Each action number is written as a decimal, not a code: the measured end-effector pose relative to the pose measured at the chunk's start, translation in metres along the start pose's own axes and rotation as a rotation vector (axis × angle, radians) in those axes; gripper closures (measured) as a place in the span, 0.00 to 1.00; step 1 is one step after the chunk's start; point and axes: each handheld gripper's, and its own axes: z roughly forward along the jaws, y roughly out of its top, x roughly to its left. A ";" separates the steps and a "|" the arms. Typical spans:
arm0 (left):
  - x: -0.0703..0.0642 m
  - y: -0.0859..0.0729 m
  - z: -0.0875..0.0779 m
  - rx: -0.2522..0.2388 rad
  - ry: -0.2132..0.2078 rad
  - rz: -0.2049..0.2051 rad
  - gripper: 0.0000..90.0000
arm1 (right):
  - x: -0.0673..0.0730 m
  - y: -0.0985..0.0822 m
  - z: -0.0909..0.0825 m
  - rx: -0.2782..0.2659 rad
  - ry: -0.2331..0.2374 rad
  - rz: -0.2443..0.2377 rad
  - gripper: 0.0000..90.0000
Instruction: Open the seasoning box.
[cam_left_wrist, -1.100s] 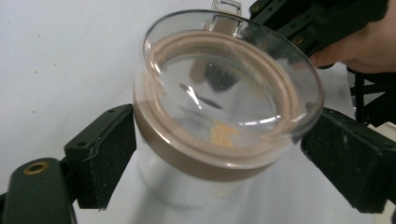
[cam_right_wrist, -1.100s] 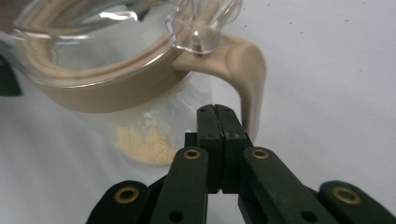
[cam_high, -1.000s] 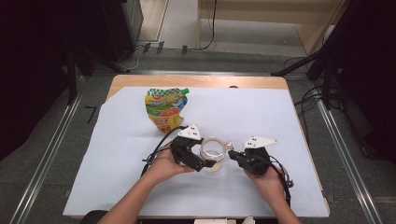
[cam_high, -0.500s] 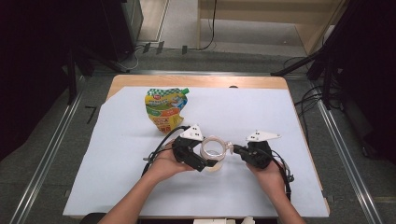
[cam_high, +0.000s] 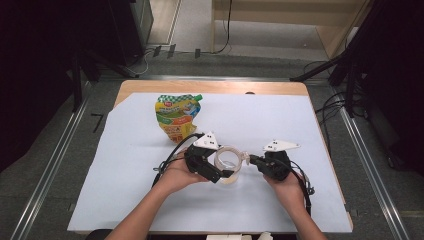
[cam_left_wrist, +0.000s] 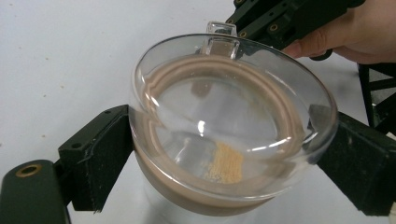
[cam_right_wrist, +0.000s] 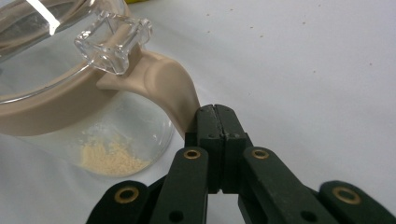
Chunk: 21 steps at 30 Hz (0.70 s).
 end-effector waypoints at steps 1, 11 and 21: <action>0.000 0.001 0.000 0.002 -0.003 -0.006 0.10 | 0.000 0.000 0.000 0.000 0.001 0.002 1.00; -0.001 0.011 -0.003 0.009 -0.005 0.000 0.09 | 0.001 0.000 -0.001 -0.003 -0.002 -0.005 1.00; -0.008 0.023 -0.009 -0.003 -0.020 0.004 0.22 | 0.001 0.000 -0.001 -0.005 -0.003 -0.008 1.00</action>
